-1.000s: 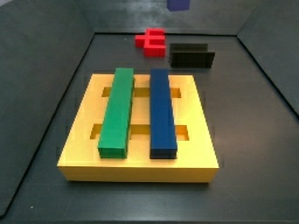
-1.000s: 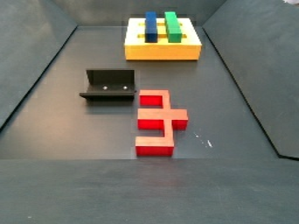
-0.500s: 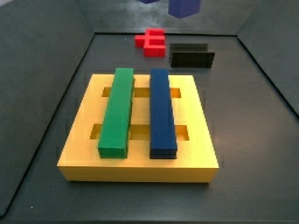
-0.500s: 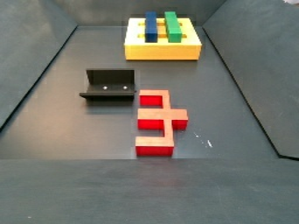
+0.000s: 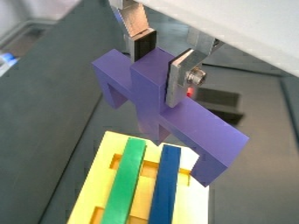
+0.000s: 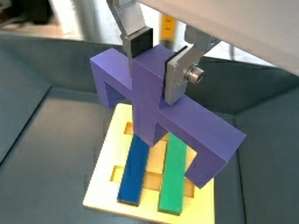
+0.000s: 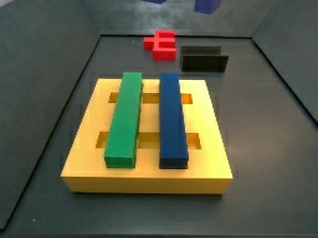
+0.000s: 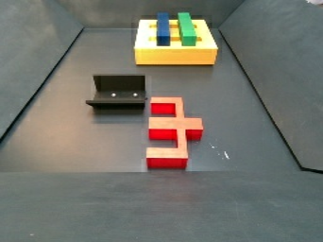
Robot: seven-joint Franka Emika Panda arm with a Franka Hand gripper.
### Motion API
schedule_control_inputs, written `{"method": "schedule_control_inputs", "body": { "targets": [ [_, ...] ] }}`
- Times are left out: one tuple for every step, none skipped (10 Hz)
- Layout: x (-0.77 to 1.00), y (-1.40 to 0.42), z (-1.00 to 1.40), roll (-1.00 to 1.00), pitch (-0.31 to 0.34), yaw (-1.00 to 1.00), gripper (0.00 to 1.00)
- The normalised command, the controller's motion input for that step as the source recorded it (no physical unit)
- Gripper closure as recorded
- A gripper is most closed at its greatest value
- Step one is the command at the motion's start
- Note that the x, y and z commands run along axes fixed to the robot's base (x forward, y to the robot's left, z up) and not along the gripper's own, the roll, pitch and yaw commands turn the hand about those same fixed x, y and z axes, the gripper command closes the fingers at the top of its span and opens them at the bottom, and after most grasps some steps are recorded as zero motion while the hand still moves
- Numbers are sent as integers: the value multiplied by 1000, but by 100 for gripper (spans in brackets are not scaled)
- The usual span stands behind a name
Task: Pick up the purple object. Move up. Move to above the board. Insert the purple object.
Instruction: Move to above the board.
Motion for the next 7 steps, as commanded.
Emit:
{"method": "schedule_control_inputs", "body": {
  "targets": [
    [10, -16, 40, 44, 85, 1000, 100],
    [14, -16, 41, 50, 96, 1000, 100],
    [17, -16, 40, 58, 110, 1000, 100],
    [21, -17, 40, 69, 129, 1000, 100],
    [28, -19, 39, 81, 148, 869, 100],
    [35, -22, 37, 78, 139, 613, 100],
    [40, -23, 35, 75, 131, 457, 100]
  ]
}}
